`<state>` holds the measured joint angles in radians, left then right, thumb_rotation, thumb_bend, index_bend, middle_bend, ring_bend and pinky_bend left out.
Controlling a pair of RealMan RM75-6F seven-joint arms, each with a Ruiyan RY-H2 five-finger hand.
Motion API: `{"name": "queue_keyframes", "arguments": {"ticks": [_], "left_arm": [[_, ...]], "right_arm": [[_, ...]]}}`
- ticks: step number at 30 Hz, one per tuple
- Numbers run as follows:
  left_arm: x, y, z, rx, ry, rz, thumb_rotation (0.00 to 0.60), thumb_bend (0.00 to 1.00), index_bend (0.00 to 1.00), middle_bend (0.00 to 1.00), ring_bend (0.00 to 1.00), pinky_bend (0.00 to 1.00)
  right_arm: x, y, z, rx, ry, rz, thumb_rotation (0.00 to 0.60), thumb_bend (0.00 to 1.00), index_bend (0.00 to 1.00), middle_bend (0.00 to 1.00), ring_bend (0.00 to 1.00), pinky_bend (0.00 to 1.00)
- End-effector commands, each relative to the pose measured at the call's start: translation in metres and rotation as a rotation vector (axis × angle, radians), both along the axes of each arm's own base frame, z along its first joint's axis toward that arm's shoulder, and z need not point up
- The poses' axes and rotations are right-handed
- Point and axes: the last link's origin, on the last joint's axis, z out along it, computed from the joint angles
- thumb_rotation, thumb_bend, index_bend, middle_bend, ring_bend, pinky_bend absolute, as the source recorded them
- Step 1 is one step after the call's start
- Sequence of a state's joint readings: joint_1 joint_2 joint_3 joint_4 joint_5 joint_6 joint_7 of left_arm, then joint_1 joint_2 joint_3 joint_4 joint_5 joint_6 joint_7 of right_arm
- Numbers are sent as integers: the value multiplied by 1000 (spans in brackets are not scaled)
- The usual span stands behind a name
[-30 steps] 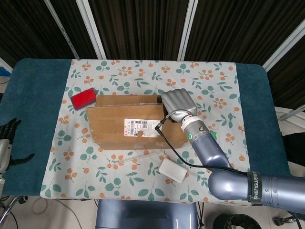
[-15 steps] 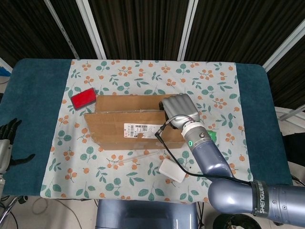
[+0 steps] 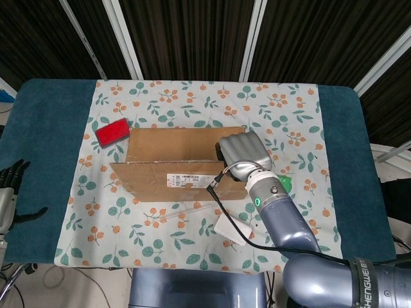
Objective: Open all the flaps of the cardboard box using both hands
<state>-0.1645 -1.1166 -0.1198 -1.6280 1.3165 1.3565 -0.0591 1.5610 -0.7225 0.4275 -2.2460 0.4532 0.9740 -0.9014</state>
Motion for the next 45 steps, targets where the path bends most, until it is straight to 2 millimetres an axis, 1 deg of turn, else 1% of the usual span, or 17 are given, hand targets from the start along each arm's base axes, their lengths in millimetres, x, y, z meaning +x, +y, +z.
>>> {"name": "queue_keyframes", "arguments": {"ticks": [1, 9, 18, 24, 27, 31, 33, 36, 37, 40, 41, 42, 43, 45], "left_arm": [[0, 0, 0, 0, 5, -2, 600, 36, 0, 0, 0, 0], [0, 0, 0, 2, 5, -2, 600, 36, 0, 0, 0, 0], [0, 0, 0, 1, 7, -2, 600, 36, 0, 0, 0, 0], [-1, -1, 1, 2, 10, -1, 600, 36, 0, 0, 0, 0], [-1, -1, 1, 3, 11, -1, 600, 35, 0, 0, 0, 0], [-1, -1, 0, 3, 15, 1, 600, 35, 0, 0, 0, 0], [-2, -1, 1, 5, 18, 4, 600, 36, 0, 0, 0, 0], [-3, 0, 1, 7, 23, 10, 600, 35, 0, 0, 0, 0], [-3, 0, 1, 8, 25, 12, 600, 36, 0, 0, 0, 0], [-4, 0, 0, 7, 37, 16, 600, 36, 0, 0, 0, 0], [-5, 0, 0, 9, 43, 18, 600, 36, 0, 0, 0, 0], [-5, 1, 1, 12, 46, 20, 600, 36, 0, 0, 0, 0], [-6, 1, 1, 16, 51, 23, 600, 36, 0, 0, 0, 0], [-6, 2, 1, 20, 57, 28, 600, 35, 0, 0, 0, 0]], "right_arm": [[5, 9, 2, 32, -6, -8, 600, 1000, 529, 513, 489, 411], [4, 22, 2, 103, -12, -54, 600, 1000, 529, 513, 490, 412], [-2, 34, 6, 148, 6, -75, 600, 1000, 529, 514, 491, 414], [-9, 41, 5, 190, 8, -109, 600, 1000, 529, 513, 491, 415], [-12, 42, 5, 200, 14, -116, 600, 1000, 529, 509, 491, 414], [-16, 37, 10, 172, 5, -107, 600, 997, 529, 484, 477, 400], [-22, 33, 13, 142, -3, -97, 600, 938, 527, 463, 460, 382], [-38, 22, 18, 69, 9, -69, 600, 769, 496, 426, 429, 353], [-44, 18, 19, 44, 15, -59, 600, 734, 484, 413, 417, 344], [-72, 8, 22, -57, 47, -23, 600, 608, 437, 367, 377, 315], [-86, 6, 23, -104, 61, -6, 600, 577, 423, 354, 366, 312], [-95, 5, 24, -137, 70, 7, 600, 546, 398, 332, 346, 304], [-110, 6, 25, -187, 82, 26, 600, 529, 378, 314, 330, 299], [-131, 8, 26, -254, 91, 44, 600, 476, 300, 249, 262, 277]]}}
